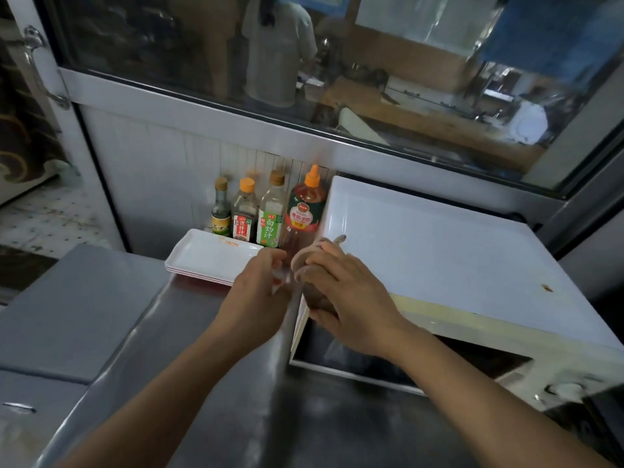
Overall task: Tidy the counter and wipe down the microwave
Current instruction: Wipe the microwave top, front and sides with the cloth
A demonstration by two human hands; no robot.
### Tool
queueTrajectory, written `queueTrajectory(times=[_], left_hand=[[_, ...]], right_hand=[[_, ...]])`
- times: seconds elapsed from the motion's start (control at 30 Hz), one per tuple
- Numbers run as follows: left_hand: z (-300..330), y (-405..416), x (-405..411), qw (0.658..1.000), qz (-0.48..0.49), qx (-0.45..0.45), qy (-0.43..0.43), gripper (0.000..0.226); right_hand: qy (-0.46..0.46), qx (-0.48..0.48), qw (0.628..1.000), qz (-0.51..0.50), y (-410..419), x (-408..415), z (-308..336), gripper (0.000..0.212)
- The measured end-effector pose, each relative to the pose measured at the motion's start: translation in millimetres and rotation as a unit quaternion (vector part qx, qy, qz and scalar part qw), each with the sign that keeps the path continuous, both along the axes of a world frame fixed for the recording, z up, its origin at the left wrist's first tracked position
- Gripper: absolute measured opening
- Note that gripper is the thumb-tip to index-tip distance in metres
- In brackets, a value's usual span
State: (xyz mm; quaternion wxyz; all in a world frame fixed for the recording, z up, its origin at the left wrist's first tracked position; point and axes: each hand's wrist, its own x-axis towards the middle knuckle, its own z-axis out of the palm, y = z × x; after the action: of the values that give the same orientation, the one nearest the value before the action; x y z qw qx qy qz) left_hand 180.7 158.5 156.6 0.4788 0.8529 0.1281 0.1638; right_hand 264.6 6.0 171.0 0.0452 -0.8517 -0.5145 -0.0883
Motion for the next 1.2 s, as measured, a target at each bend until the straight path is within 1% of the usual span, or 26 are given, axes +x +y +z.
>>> queueTrajectory(times=[0.1, 0.17, 0.23, 0.3, 0.4, 0.47, 0.53, 0.63, 0.73, 0.83, 0.9, 0.97, 1.1, 1.2], left_hand=[[2.6, -6.2, 0.7, 0.999, -0.023, 0.012, -0.027, 0.028], [3.6, -11.8, 1.1, 0.999, -0.032, 0.031, -0.023, 0.031], [3.4, -17.3, 3.2, 0.997, -0.046, 0.062, -0.015, 0.039], [3.3, -23.1, 6.8, 0.992, -0.077, 0.097, -0.021, 0.044], [2.2, -28.2, 8.9, 0.99, -0.092, 0.104, -0.023, 0.05], [0.7, -28.8, 9.0, 0.99, -0.091, 0.102, -0.028, 0.05], [0.1, -30.3, 8.5, 0.99, -0.089, 0.106, -0.03, 0.051], [0.3, -33.8, 6.5, 0.988, -0.087, 0.122, -0.037, 0.052], [2.6, -35.4, 3.1, 0.983, -0.095, 0.153, -0.036, 0.05], [5.7, -41.8, 4.6, 0.974, -0.077, 0.212, -0.021, 0.048], [7.6, -55.0, 8.2, 0.963, -0.044, 0.264, -0.013, 0.045], [10.2, -76.0, 14.0, 0.953, -0.037, 0.299, -0.021, 0.042], [12.7, -129.1, 32.8, 0.944, -0.1, 0.314, -0.03, 0.042], [9.6, -158.0, 43.7, 0.944, -0.117, 0.308, -0.03, 0.043]], right_hand=[[-0.027, -0.014, 0.998, -0.058, -12.2, -8.5, -3.9, 0.059], [-0.013, -0.032, 0.993, -0.109, -33.6, -6.5, -6.2, 0.065], [0.002, -0.038, 0.985, -0.166, -66.6, -4.1, -7.6, 0.065], [-0.007, -0.042, 0.976, -0.213, -98.0, -4.8, -7.1, 0.065], [-0.033, -0.053, 0.963, -0.264, -114.6, -8.8, -6.0, 0.066], [-0.055, -0.056, 0.96, -0.27, -101.5, -12.1, -6.1, 0.067], [-0.068, -0.053, 0.964, -0.252, -74.4, -14.9, -8.4, 0.065], [-0.063, -0.052, 0.971, -0.223, -27.9, -16.5, -16.1, 0.065], [-0.06, -0.06, 0.974, -0.211, -21.4, -13.0, -18.0, 0.069], [-0.066, -0.075, 0.975, -0.198, -59.6, -5.7, -13.9, 0.069], [-0.054, -0.069, 0.972, -0.216, -93.0, -1.1, -11.9, 0.068], [-0.039, -0.061, 0.968, -0.239, -127.1, 2.3, -9.7, 0.067], [-0.019, -0.025, 0.957, -0.288, -206.1, 11.2, -6.3, 0.066], [-0.021, -0.044, 0.942, -0.332, -262.5, 18.8, -4.8, 0.074]])
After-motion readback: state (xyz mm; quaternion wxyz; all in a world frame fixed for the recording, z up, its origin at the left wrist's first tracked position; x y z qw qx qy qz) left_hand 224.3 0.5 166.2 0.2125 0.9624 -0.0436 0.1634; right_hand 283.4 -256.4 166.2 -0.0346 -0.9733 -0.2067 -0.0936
